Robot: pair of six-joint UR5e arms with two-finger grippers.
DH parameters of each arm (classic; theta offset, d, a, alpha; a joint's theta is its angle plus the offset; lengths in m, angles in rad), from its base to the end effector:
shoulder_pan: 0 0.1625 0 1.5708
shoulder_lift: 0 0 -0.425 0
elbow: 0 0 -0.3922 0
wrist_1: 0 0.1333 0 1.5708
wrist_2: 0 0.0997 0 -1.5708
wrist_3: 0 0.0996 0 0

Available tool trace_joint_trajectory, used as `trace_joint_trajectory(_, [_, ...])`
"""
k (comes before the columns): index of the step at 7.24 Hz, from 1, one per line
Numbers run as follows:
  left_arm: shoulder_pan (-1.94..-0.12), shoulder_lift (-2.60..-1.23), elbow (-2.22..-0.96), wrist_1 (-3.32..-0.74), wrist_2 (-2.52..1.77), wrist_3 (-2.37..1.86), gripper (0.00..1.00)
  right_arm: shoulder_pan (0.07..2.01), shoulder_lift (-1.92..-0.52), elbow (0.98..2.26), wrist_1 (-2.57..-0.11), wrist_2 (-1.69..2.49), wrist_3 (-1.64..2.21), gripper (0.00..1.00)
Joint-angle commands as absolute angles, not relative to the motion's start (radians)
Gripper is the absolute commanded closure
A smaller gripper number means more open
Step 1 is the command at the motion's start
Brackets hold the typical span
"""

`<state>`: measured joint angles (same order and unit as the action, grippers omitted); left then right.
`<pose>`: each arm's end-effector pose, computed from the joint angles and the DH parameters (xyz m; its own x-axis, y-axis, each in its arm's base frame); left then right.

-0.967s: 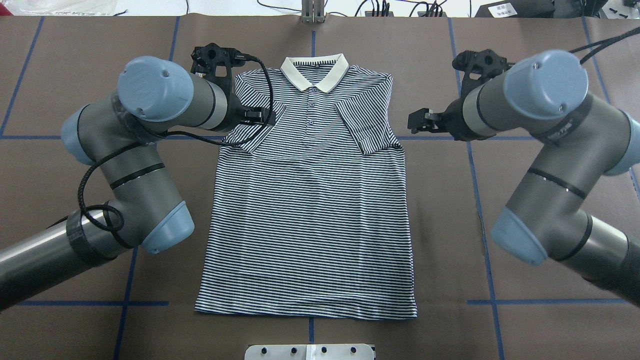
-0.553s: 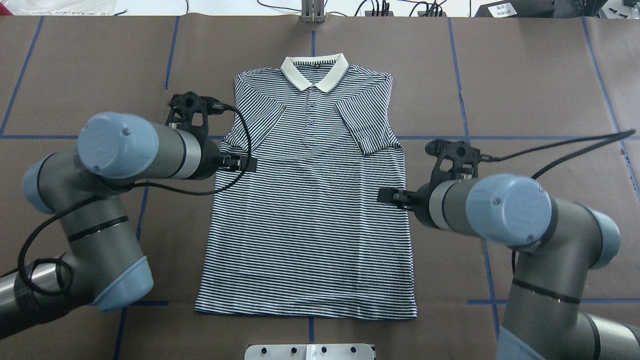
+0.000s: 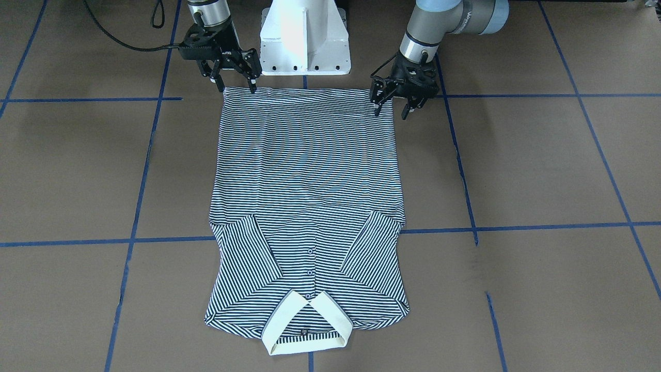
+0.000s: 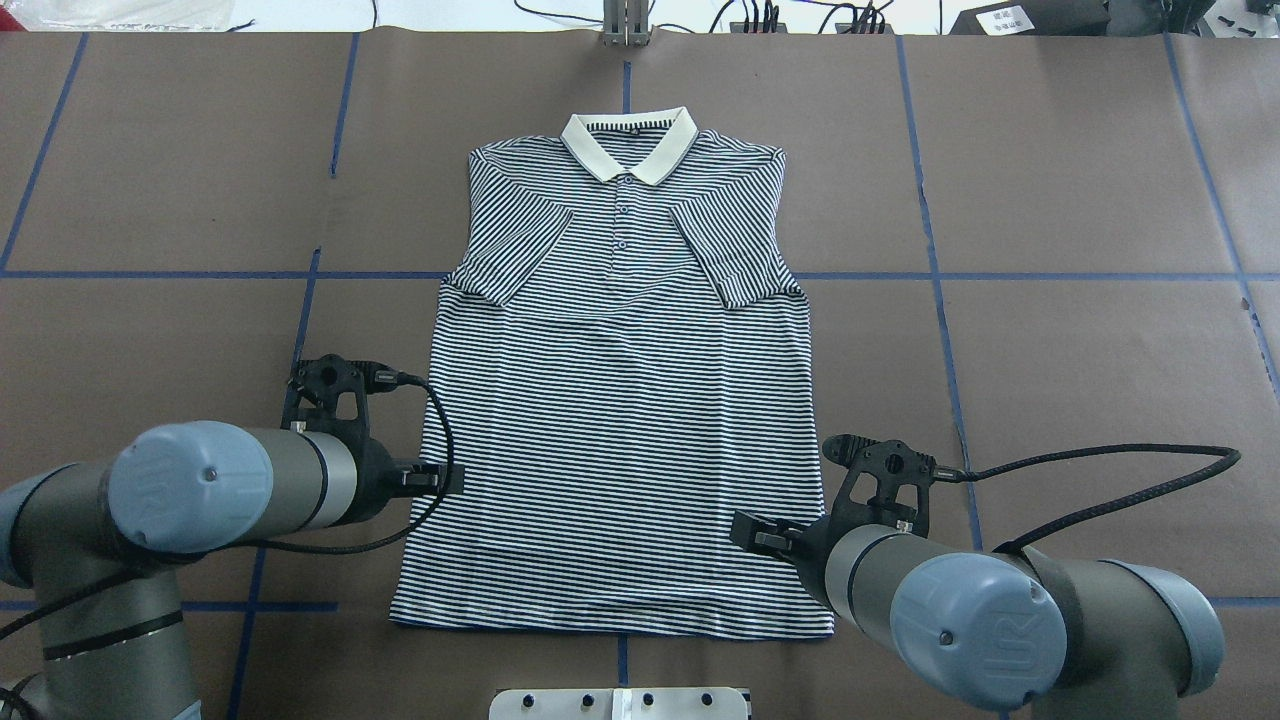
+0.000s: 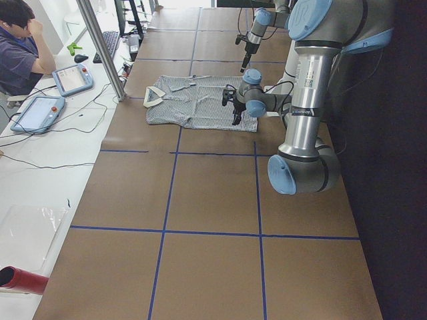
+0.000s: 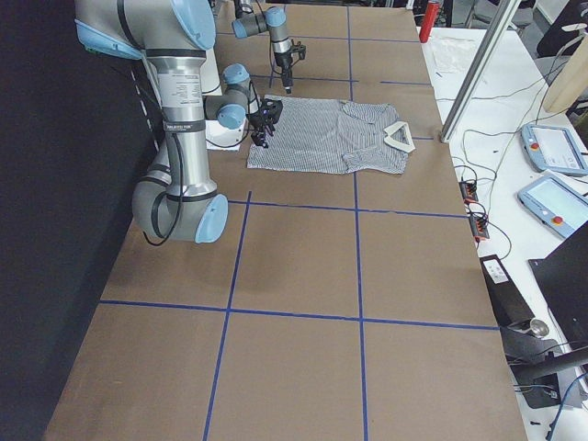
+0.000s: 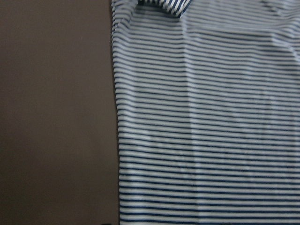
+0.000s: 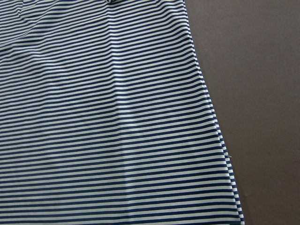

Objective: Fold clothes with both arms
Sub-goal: 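Grasp the hem corners with both grippers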

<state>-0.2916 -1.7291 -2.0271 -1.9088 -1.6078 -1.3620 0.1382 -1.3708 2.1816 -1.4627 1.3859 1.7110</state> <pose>0.4668 -0.2755 0.3325 0.5966 0.0372 -0.8017 0.1377 0.9794 0.1480 -0.4674 -0.2181 0.2749 0.5559 0.2160 0.8027 -0.3614 0.9324 -0.0006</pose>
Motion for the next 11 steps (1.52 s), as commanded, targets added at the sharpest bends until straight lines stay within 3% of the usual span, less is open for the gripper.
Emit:
trace_joint_trajectory(1, [-0.226,-1.683,-2.043,-1.908,-1.595,-1.407,0.41,0.133,-1.384,2.184,-1.463,1.381,1.713,0.12])
trace_joint_trajectory(3, [-0.178,-1.634,-2.121,-1.885,-1.598,-1.44,0.43,0.13,-1.388,2.184,-1.463,1.376,1.715,0.11])
trace_joint_trajectory(5, [-0.152,-1.635,-2.115,-1.876,-1.595,-1.468,0.54,0.129,-1.388,2.184,-1.463,1.373,1.715,0.11])
trace_joint_trajectory(11, [-0.144,-1.678,-2.053,-1.87,-1.606,-1.459,0.54,0.127,-1.39,2.183,-1.463,1.364,1.715,0.11])
